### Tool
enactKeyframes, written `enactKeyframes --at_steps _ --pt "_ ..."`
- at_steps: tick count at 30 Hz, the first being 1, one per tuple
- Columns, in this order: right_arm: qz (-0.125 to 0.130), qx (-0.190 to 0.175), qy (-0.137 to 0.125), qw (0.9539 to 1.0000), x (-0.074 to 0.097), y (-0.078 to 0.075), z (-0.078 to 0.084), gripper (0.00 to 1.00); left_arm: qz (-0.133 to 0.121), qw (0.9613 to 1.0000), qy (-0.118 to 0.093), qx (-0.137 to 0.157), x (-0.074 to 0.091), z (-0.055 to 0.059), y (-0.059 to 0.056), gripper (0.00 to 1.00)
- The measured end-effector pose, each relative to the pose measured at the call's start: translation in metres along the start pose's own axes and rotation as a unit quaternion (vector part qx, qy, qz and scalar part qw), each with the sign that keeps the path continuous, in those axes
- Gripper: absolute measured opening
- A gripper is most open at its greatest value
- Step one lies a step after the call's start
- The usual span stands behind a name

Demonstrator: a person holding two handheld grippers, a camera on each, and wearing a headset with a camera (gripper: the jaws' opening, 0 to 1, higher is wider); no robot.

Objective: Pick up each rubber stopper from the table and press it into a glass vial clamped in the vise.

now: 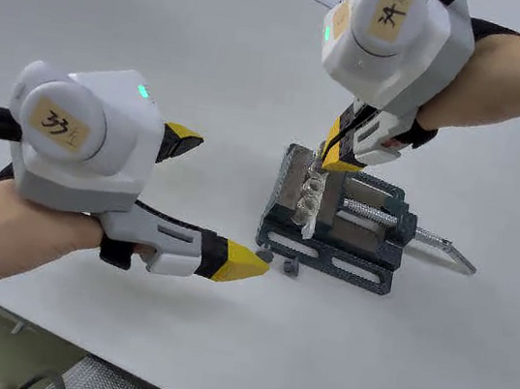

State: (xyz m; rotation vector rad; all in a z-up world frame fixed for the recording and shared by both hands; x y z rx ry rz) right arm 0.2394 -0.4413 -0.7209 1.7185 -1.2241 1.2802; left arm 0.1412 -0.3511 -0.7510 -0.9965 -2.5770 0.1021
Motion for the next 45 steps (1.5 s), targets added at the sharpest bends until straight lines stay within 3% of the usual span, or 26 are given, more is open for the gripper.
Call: enactKeyframes --at_steps 17,19,24,26,29,35,37,45 --pt "0.015 0.027 -0.031 0.9990 0.002 0.002 0.002 0.00 0.000 1.0000 -0.002 0.000 0.003 -0.003 -0.004 0.93" --pt "0.009 -0.001 -0.041 0.9991 0.003 0.005 0.003 0.02 -0.001 1.0000 -0.004 0.001 0.004 -0.003 -0.004 0.93" --pt "0.012 -0.009 -0.053 0.9985 0.005 0.008 0.008 0.17 0.000 1.0000 -0.003 0.001 0.004 -0.002 -0.004 0.93" --pt "0.016 -0.017 -0.070 0.9973 0.008 0.010 0.007 0.21 0.002 1.0000 -0.002 0.000 0.004 -0.002 -0.004 0.93" --pt "0.009 -0.034 -0.092 0.9951 0.012 0.018 0.004 0.29 0.003 1.0000 -0.001 0.001 0.004 -0.002 -0.005 0.93" --pt "0.009 -0.045 -0.113 0.9925 0.016 0.030 0.006 0.40 0.006 1.0000 -0.001 -0.001 0.004 -0.005 -0.008 0.94" --pt "0.009 -0.049 -0.126 0.9908 0.016 0.035 0.007 0.41 0.007 1.0000 -0.002 -0.001 0.005 -0.006 -0.008 0.94" --pt "0.021 -0.077 -0.191 0.9784 0.015 0.056 0.006 0.60 0.008 0.9999 -0.002 -0.006 0.009 -0.008 -0.012 0.94"
Point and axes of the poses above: the centre of the closed fingertips' face, and the gripper's own axes: x roughly backward along the fingers, y roughly to its left, z roughly out of its underside, the point moved 5 cm from there along x, roughly backward along the fingers, and after that the axes turned 8 degrees about -y, right-handed, at the moved point
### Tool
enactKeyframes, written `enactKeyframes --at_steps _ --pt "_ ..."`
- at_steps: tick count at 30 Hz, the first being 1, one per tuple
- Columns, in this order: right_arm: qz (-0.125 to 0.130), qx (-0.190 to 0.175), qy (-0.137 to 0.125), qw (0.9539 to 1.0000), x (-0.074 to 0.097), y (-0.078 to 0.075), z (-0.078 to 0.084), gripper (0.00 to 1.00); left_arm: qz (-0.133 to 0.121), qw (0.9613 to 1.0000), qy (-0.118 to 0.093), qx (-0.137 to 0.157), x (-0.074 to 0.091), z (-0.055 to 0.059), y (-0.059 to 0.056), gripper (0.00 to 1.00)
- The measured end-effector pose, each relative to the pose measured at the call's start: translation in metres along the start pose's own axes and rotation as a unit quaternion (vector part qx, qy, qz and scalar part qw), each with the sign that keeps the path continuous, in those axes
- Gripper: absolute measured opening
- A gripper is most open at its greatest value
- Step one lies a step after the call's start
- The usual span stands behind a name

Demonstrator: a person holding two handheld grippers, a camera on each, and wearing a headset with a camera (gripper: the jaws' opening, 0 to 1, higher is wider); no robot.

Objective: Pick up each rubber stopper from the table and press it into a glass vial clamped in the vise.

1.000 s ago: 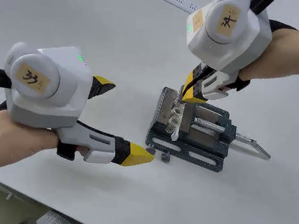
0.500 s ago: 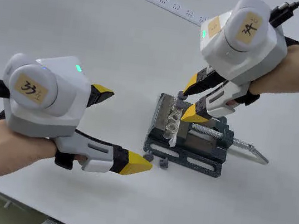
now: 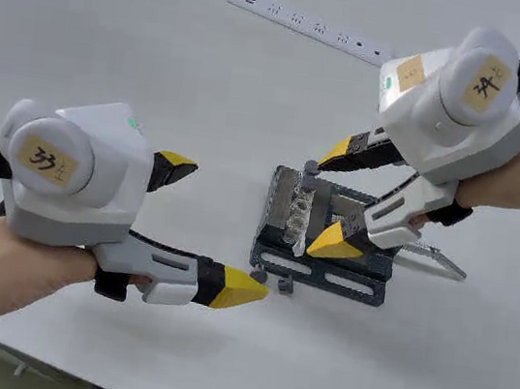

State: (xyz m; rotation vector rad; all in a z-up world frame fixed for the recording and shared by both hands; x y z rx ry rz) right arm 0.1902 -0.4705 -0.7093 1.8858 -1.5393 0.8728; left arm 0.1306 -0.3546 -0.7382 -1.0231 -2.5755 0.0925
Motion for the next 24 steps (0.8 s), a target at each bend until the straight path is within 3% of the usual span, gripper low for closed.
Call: enactKeyframes --at_steps 4,11,19,24 --pt "0.001 0.004 -0.013 0.9999 0.002 0.013 0.004 0.61 0.000 1.0000 0.001 -0.001 0.003 0.000 -0.002 0.94" --pt "0.007 -0.010 -0.039 0.9991 0.005 0.034 0.013 0.53 -0.004 1.0000 0.003 -0.003 0.010 -0.002 -0.005 0.94" --pt "0.014 -0.012 -0.067 0.9976 -0.010 0.052 0.020 0.42 -0.009 0.9999 0.004 -0.005 0.015 -0.008 -0.012 0.94" --pt "0.020 -0.001 -0.058 0.9981 -0.024 0.055 0.033 0.34 -0.013 0.9999 0.002 -0.004 0.020 -0.009 -0.015 0.94"
Point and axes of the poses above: the centre of the closed fingertips' face, and the gripper's own axes: x roughly backward along the fingers, y roughly to its left, z roughly out of its underside, the point moved 5 cm from there along x, roughly backward along the fingers, and after that the axes turned 8 degrees about -y, right-handed, at the moved point
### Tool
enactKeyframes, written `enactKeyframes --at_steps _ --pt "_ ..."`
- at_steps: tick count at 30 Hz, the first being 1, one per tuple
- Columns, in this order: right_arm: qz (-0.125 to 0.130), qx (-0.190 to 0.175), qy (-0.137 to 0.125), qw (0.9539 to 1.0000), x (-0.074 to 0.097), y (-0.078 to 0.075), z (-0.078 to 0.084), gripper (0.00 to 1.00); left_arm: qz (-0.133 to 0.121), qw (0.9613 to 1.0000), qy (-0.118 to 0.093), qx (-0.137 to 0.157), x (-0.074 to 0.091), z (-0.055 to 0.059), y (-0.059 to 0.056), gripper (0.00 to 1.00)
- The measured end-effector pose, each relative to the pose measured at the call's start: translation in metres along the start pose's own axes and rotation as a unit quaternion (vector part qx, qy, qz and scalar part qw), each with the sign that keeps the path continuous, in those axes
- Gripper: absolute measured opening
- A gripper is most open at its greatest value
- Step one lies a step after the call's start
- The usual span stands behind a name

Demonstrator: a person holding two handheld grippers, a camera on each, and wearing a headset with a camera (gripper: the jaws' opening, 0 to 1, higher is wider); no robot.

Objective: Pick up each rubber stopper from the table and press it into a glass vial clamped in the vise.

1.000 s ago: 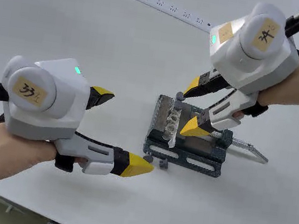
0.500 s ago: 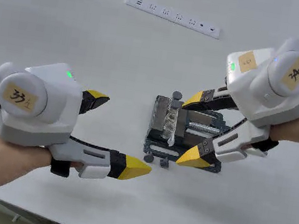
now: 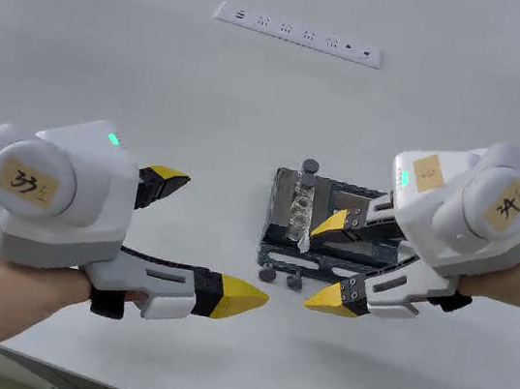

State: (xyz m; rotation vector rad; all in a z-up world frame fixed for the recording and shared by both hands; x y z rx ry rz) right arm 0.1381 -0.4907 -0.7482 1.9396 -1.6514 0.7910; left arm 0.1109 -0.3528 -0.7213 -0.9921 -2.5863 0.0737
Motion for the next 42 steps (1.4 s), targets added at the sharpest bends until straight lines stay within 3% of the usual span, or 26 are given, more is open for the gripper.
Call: enactKeyframes --at_steps 6,12,17,42 --pt "0.012 0.019 0.011 0.9997 -0.010 -0.007 0.013 0.25 -0.002 1.0000 0.002 0.001 0.003 0.002 -0.002 0.94" --pt "0.005 0.048 0.020 0.9986 -0.019 -0.006 0.016 0.18 -0.003 1.0000 0.004 0.002 0.004 0.002 -0.004 0.93" --pt "0.008 0.052 0.024 0.9983 -0.023 -0.009 0.018 0.12 -0.002 1.0000 0.006 0.004 0.004 0.003 -0.007 0.93" --pt "-0.003 0.073 0.030 0.9969 -0.030 -0.010 0.023 0.07 0.001 0.9999 0.011 0.006 0.005 0.007 -0.007 0.93"
Point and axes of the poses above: the centre of the closed fingertips' face, and the gripper's own axes: x roughly backward along the fingers, y roughly to its left, z roughly out of its underside, the point moved 5 cm from there along x, roughly backward along the fingers, and after that the axes turned 8 degrees about -y, right-handed, at the moved point
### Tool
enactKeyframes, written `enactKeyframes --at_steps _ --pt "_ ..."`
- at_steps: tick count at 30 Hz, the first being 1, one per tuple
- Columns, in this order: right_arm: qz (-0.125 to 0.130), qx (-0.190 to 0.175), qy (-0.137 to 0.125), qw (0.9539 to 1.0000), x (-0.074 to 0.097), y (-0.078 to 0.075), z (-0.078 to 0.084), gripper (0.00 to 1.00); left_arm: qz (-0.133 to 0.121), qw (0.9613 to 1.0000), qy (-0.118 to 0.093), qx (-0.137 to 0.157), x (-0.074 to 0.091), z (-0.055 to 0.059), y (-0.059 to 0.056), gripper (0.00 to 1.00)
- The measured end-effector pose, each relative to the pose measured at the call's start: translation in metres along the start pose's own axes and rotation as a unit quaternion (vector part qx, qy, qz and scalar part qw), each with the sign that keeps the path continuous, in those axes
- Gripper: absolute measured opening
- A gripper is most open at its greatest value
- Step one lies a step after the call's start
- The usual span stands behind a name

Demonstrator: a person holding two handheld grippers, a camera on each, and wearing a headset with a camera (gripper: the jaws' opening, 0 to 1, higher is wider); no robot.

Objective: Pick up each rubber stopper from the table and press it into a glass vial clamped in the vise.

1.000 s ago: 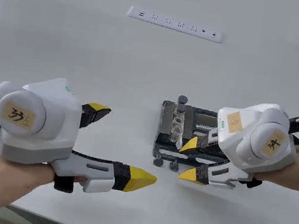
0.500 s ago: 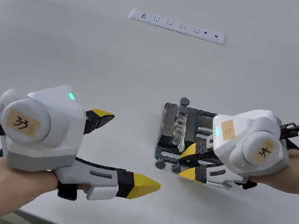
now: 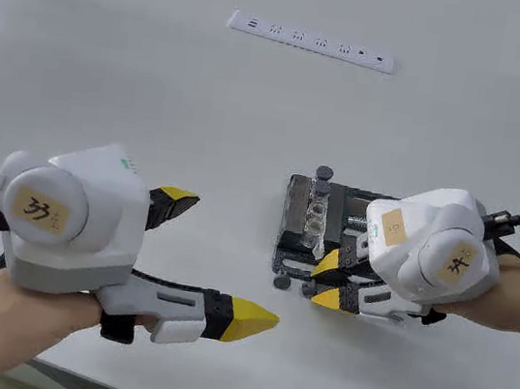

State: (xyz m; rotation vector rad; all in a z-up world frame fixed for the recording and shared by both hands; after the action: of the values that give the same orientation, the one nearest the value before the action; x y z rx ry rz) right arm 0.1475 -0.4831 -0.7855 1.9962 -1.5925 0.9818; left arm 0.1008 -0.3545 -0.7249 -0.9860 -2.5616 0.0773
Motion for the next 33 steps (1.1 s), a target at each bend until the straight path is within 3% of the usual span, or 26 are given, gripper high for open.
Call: enactKeyframes --at_steps 10,15,20,26,33 --pt "0.003 -0.028 -0.010 0.9996 0.002 0.001 -0.002 0.07 0.008 1.0000 0.002 -0.004 -0.003 0.000 -0.002 0.92" --pt "0.013 -0.035 -0.010 0.9993 0.014 -0.001 -0.006 0.07 0.024 0.9995 0.008 -0.019 -0.009 -0.002 -0.008 0.90" --pt "0.016 -0.060 0.007 0.9980 0.028 0.002 -0.004 0.07 0.040 0.9979 0.018 -0.047 -0.015 -0.002 -0.010 0.87" --pt "0.010 -0.069 0.037 0.9969 0.050 0.009 -0.006 0.07 0.073 0.9924 0.032 -0.094 -0.029 -0.007 -0.027 0.79" --pt "-0.001 -0.065 0.055 0.9963 0.068 0.016 -0.015 0.07 0.111 0.9861 0.039 -0.118 -0.047 -0.011 -0.049 0.65"
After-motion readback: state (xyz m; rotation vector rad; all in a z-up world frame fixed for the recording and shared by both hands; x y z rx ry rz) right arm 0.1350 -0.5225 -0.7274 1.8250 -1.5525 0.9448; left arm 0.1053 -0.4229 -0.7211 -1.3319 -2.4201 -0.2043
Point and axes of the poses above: the centre of the closed fingertips' face, and the gripper's own axes: x roughly backward along the fingers, y roughly to its left, z roughly out of its underside, the point moved 5 cm from there along x, roughly backward along the fingers, and after that the axes turned 8 degrees about -y, right-handed, at the moved point
